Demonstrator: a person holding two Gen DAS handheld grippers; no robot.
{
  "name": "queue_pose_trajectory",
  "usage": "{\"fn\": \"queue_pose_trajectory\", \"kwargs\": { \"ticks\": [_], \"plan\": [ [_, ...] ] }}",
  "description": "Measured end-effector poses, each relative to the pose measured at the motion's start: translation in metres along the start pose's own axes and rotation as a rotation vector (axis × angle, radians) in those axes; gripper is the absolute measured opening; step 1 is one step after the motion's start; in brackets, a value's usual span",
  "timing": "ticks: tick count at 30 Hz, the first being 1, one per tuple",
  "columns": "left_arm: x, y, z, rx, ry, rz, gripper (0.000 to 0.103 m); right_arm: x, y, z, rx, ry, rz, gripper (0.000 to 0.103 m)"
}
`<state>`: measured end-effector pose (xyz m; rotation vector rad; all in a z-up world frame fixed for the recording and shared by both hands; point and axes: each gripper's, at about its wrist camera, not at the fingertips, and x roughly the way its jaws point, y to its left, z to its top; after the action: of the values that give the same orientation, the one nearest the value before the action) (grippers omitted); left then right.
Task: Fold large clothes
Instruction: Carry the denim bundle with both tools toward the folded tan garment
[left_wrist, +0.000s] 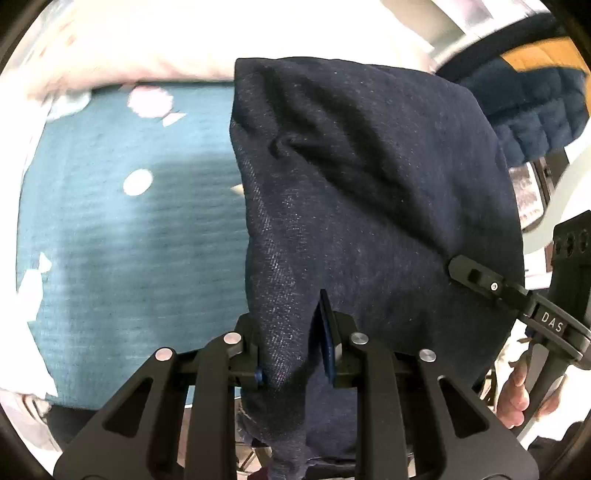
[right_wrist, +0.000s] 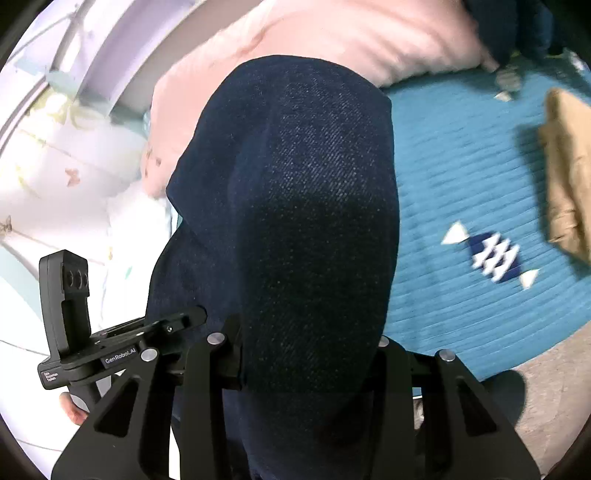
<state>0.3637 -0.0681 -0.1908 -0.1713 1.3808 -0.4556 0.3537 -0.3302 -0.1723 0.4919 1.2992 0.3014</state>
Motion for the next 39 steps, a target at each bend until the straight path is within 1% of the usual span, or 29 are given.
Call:
{"fn": "queue_pose_trajectory", "kwargs": {
  "ticks": [2, 3, 4, 9, 13, 17, 20, 24, 26, 30, 33, 36, 39],
  "plan": [
    [0.000, -0.030, 0.003, 0.027, 0.000, -0.005, 0.022, -0.019, -0.014, 0.005, 0.012, -0.026, -0.010, 0.035],
    [0.003, -0.040, 0.010, 0.038, -0.001, -0.005, 0.022, -0.031, -0.024, 0.008, 0.019, -0.040, -0.019, 0.035],
    [0.007, -0.059, 0.016, 0.060, 0.000, -0.007, 0.022, -0.041, -0.034, 0.011, 0.030, -0.052, -0.024, 0.035],
    [0.027, -0.126, 0.027, 0.142, 0.018, -0.020, 0.022, -0.089, -0.083, 0.021, 0.080, -0.110, -0.058, 0.035],
    [0.055, -0.188, 0.044, 0.209, 0.050, -0.029, 0.022, -0.125, -0.130, 0.026, 0.130, -0.142, -0.096, 0.035],
    [0.084, -0.251, 0.059, 0.272, 0.066, -0.028, 0.022, -0.153, -0.179, 0.035, 0.176, -0.170, -0.123, 0.035],
    [0.108, -0.296, 0.070, 0.314, 0.079, -0.031, 0.022, -0.175, -0.223, 0.048, 0.215, -0.181, -0.145, 0.035],
    [0.149, -0.357, 0.082, 0.373, 0.095, -0.017, 0.022, -0.193, -0.265, 0.064, 0.254, -0.207, -0.197, 0.035],
    [0.169, -0.378, 0.089, 0.394, 0.096, -0.002, 0.022, -0.197, -0.289, 0.075, 0.269, -0.217, -0.227, 0.035],
    [0.211, -0.418, 0.103, 0.429, 0.101, 0.026, 0.022, -0.200, -0.334, 0.093, 0.296, -0.212, -0.263, 0.035],
    [0.236, -0.431, 0.111, 0.441, 0.106, 0.040, 0.022, -0.195, -0.369, 0.103, 0.319, -0.212, -0.271, 0.035],
    [0.261, -0.445, 0.119, 0.453, 0.100, 0.063, 0.022, -0.185, -0.392, 0.110, 0.328, -0.206, -0.273, 0.035],
    [0.283, -0.450, 0.125, 0.458, 0.100, 0.078, 0.022, -0.174, -0.417, 0.117, 0.347, -0.194, -0.283, 0.035]
  ]
}}
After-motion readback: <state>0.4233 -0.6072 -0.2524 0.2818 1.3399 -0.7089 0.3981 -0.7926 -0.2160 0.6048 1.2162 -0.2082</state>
